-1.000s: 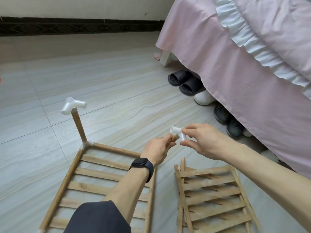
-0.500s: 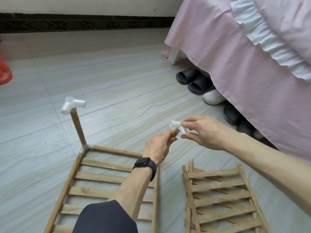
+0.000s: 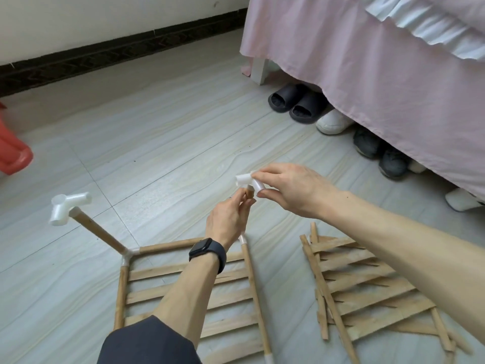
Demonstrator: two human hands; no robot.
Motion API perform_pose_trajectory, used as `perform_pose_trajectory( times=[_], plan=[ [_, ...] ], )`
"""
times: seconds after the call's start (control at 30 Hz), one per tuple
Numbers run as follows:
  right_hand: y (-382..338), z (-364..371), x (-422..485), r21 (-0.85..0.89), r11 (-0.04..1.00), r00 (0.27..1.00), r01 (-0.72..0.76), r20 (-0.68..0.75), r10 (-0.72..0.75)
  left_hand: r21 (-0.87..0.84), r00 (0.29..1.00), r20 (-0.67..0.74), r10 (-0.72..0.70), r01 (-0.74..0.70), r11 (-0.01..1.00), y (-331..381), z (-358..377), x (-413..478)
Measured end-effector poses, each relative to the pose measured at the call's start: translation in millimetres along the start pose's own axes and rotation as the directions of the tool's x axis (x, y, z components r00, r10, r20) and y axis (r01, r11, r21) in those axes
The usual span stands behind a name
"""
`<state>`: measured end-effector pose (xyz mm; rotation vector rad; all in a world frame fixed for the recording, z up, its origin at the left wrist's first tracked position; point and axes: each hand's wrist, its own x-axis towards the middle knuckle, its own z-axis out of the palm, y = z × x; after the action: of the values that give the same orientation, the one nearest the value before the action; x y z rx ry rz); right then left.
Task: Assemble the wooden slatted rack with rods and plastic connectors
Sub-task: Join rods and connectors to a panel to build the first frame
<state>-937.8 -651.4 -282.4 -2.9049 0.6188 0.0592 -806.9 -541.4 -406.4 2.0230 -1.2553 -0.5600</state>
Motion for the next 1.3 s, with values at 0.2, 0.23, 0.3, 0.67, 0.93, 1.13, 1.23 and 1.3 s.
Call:
perform_pose_trajectory(
  times=[0.2, 0.23, 0.3, 0.67, 0.93, 1.13, 1.23, 1.3],
  plan=[
    [-4.5, -0.9, -0.5, 0.031, 0.999, 0.998, -0.016, -0.053, 0.018, -0.011, 0.999, -0.036, -0.021, 0.021, 1.0, 2.8, 1.3, -6.8],
    [-5.8, -1.3, 1.0, 0.022, 1.0, 0.999, -0.014, -0.046, 0.015, -0.013, 0.999, -0.044, -0.032, 0.031, 0.999, 3.6, 1.7, -7.1],
    [-7.9, -1.8, 4.9, -0.007, 1.0, 1.0, -0.011, -0.012, 0.01, -0.023, 0.997, -0.063, -0.04, 0.038, 0.999, 3.9, 3.6, -6.4],
    [-10.2, -0.2, 2.9, -0.025, 1.0, 1.0, -0.008, 0.01, 0.009, -0.013, 0.998, -0.044, -0.038, 0.038, 0.999, 0.5, 4.3, -5.3],
    [-24.9, 6.2, -17.1, -0.143, 0.99, 0.992, -0.015, -0.127, -0.003, 0.339, 0.944, 0.298, -0.141, 0.033, 0.94, 11.5, -87.1, -8.8],
    [-80.3, -27.6, -25.8, -0.274, 0.953, 0.978, -0.127, -0.192, 0.075, 0.411, 0.977, 0.112, -0.184, 0.123, 0.903, 13.6, -237.6, -87.1],
    [-141.4, -41.2, -26.5, -0.156, 0.988, 0.958, -0.018, -0.285, -0.027, 0.276, 0.976, -0.063, -0.207, 0.217, 0.937, 5.2, -304.9, -158.5],
    [-194.7, -46.8, -28.4, -0.076, 0.993, 0.951, 0.091, -0.288, -0.109, 0.16, 0.951, -0.181, -0.251, 0.28, 0.946, -10.5, -337.3, -209.4]
  ],
)
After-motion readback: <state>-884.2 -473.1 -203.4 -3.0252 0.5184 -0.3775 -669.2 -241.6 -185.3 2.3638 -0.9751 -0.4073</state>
